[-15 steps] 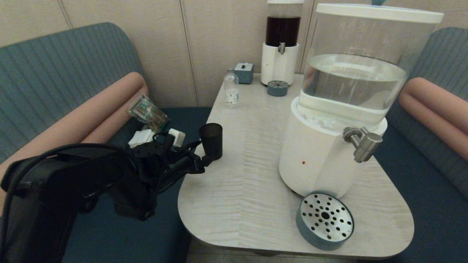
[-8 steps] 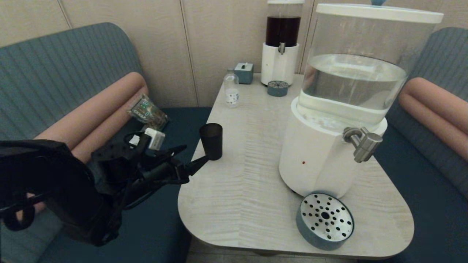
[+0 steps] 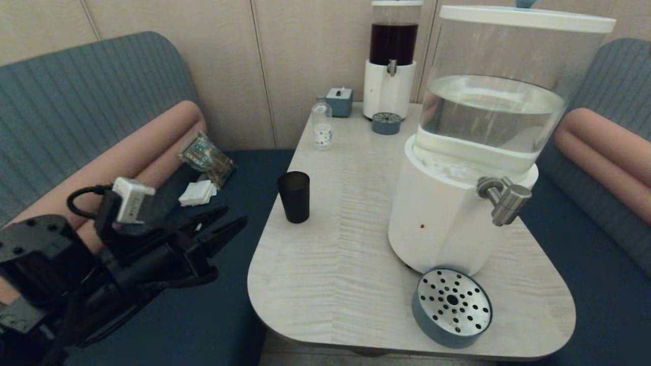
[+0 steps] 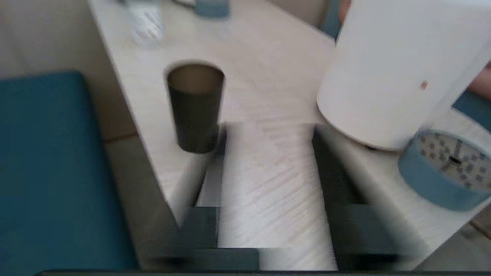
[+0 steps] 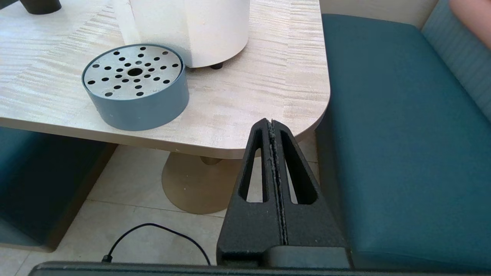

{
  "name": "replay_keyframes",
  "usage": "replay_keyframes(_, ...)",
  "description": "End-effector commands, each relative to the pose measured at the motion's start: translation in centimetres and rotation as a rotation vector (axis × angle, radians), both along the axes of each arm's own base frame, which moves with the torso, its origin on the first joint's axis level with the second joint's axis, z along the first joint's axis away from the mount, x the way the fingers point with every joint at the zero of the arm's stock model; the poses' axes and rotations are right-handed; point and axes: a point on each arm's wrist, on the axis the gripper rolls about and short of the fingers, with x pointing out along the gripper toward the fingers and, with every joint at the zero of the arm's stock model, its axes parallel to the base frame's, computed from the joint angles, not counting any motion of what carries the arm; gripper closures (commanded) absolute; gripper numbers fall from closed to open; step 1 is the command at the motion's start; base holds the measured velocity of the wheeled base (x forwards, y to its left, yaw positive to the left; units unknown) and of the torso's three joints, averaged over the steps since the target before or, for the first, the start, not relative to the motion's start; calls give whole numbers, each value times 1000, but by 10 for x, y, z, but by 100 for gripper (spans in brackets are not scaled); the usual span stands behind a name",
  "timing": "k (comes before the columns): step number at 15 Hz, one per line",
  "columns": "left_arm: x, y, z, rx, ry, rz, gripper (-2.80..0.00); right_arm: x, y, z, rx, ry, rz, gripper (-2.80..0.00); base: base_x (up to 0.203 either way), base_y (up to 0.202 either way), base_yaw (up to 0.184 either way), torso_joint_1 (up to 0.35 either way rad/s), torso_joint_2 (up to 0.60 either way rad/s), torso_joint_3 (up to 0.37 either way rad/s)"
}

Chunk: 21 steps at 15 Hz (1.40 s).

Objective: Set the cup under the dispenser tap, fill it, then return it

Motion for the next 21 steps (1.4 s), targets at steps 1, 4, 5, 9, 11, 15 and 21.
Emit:
replay_keyframes(1, -28, 6, 23, -26, -99, 31, 0, 0, 0, 0, -1, 0, 1, 0, 0, 0, 0, 0, 0, 0)
replay_keyframes(4, -55, 13, 44, -55, -155, 117, 0, 0, 0, 0, -1, 0, 1, 0, 0, 0, 0, 0, 0, 0)
replay_keyframes(5, -62, 15, 50, -65, -165, 151, 0, 0, 0, 0, -1, 0, 1, 0, 0, 0, 0, 0, 0, 0)
replay_keyframes(9, -92, 29, 66, -149, -216, 319, 0, 0, 0, 0, -1, -1, 1, 0, 0, 0, 0, 0, 0, 0)
replay_keyframes(11, -110, 37, 68, -163, -246, 375, 0, 0, 0, 0, 0, 0, 1, 0, 0, 0, 0, 0, 0, 0)
replay_keyframes(15, -155, 45, 69, -173, -276, 438, 0, 0, 0, 0, 0, -1, 1, 0, 0, 0, 0, 0, 0, 0)
replay_keyframes(21, -229, 51, 47, -148, -341, 564, 0, 0, 0, 0, -1, 0, 1, 0, 0, 0, 0, 0, 0, 0)
